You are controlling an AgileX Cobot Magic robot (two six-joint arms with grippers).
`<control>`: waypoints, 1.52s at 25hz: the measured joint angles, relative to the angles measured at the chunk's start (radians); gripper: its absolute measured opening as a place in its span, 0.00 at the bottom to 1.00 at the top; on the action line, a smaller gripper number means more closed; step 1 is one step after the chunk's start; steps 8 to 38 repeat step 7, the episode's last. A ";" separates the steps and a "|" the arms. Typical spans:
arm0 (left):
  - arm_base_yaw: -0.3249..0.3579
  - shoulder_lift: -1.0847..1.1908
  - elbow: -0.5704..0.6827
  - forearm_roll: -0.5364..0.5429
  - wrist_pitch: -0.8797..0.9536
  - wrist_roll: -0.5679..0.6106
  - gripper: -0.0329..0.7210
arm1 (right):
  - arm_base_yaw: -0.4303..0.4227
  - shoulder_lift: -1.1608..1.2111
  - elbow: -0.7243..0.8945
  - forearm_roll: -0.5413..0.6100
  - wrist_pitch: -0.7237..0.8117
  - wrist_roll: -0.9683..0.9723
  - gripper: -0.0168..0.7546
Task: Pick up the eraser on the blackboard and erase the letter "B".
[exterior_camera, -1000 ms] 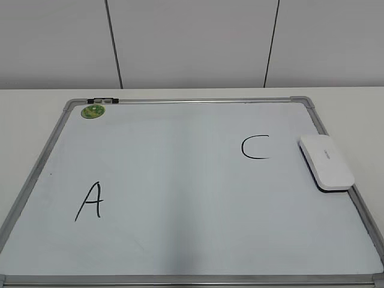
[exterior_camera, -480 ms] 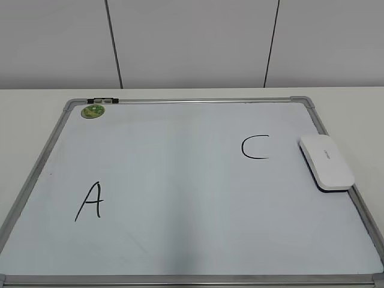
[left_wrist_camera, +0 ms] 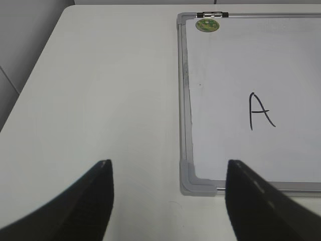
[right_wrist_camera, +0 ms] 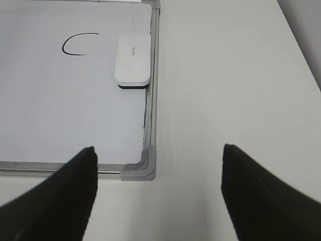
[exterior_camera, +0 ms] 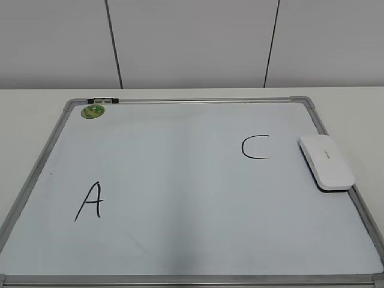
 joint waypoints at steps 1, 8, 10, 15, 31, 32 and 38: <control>0.000 0.000 0.000 0.000 0.000 0.000 0.71 | 0.000 0.000 0.000 0.000 0.000 0.000 0.79; 0.000 0.000 0.000 0.000 0.002 0.000 0.71 | 0.000 0.000 0.000 0.000 0.000 0.000 0.79; 0.000 0.000 0.000 0.000 0.002 0.000 0.71 | 0.000 0.000 0.000 0.000 0.000 0.000 0.79; 0.000 0.000 0.000 0.000 0.002 0.000 0.71 | 0.000 0.000 0.000 0.000 0.000 0.000 0.79; 0.000 0.000 0.000 0.000 0.002 0.000 0.71 | 0.000 0.000 0.000 0.000 0.000 0.000 0.79; 0.000 0.000 0.000 0.000 0.002 0.000 0.71 | 0.000 0.000 0.000 0.000 0.000 0.000 0.79; 0.000 0.000 0.000 0.000 0.002 0.000 0.71 | 0.000 0.000 0.000 0.000 0.000 0.000 0.79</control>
